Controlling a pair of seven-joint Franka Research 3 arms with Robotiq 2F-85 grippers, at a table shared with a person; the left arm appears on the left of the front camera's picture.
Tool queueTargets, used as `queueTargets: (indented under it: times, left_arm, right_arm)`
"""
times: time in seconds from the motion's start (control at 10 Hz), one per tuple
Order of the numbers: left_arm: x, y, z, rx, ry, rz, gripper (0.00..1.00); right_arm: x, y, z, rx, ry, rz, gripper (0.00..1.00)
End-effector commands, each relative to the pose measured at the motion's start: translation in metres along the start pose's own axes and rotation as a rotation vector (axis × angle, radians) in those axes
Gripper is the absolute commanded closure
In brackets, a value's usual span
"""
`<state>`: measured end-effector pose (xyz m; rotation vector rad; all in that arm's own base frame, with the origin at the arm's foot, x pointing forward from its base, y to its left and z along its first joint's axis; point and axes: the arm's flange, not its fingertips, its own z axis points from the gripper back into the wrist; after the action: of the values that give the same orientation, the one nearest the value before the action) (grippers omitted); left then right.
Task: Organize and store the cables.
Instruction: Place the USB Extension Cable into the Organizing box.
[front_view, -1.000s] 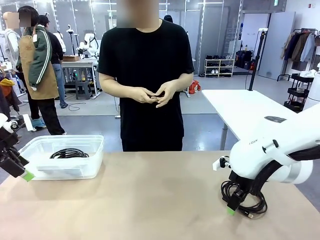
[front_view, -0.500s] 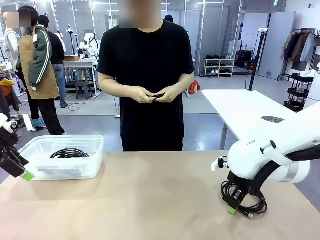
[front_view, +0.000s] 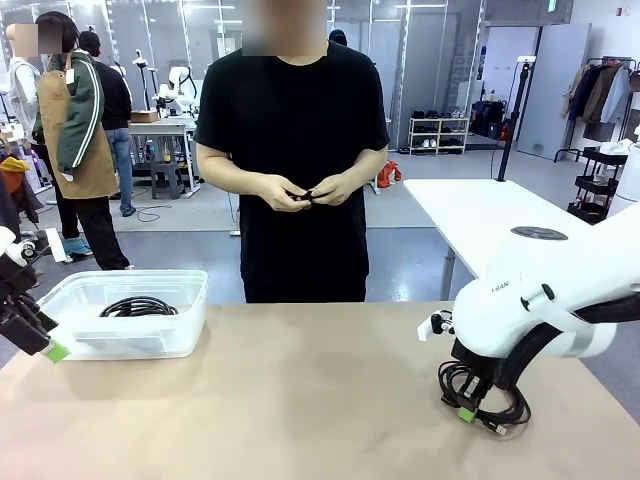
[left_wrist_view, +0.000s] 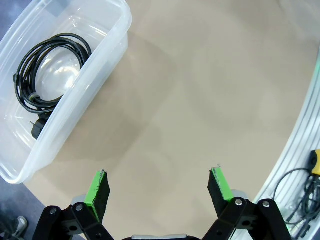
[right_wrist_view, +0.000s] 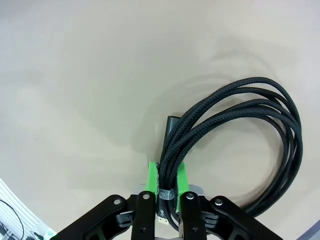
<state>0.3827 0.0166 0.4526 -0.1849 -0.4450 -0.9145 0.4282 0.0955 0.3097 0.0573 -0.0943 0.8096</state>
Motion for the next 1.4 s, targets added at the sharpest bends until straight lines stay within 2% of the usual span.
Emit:
queueTargets:
  times: [0.0, 0.1, 0.2, 0.4, 0.6, 0.7, 0.9, 1.3]
  left_arm:
    - [0.002, 0.000, 0.005, -0.009, 0.018, 0.011, 0.00]
    - [0.002, 0.000, 0.005, -0.009, 0.018, 0.011, 0.00]
    - [0.002, 0.000, 0.005, -0.009, 0.018, 0.011, 0.00]
    - [0.002, 0.000, 0.005, -0.009, 0.018, 0.011, 0.00]
    - [0.002, 0.000, 0.005, -0.009, 0.018, 0.011, 0.00]
    - [0.002, 0.000, 0.005, -0.009, 0.018, 0.011, 0.00]
    - [0.002, 0.000, 0.005, -0.009, 0.018, 0.011, 0.00]
    - [0.002, 0.000, 0.005, -0.009, 0.018, 0.011, 0.00]
  right_arm:
    - [0.021, 0.014, 0.027, -0.020, 0.035, -0.026, 1.00]
    - [0.035, 0.026, 0.045, -0.040, 0.058, -0.006, 1.00]
    - [0.050, 0.041, 0.061, -0.053, 0.057, 0.022, 0.87]
    - [0.087, 0.074, 0.082, -0.024, 0.032, 0.035, 0.87]
    - [0.126, 0.114, 0.086, -0.015, 0.011, 0.073, 0.87]
    - [0.152, 0.145, 0.078, -0.002, 0.023, 0.134, 0.87]
    - [0.186, 0.179, 0.058, 0.011, -0.007, 0.184, 0.87]
    - [0.222, 0.211, 0.009, 0.081, 0.013, 0.237, 0.87]
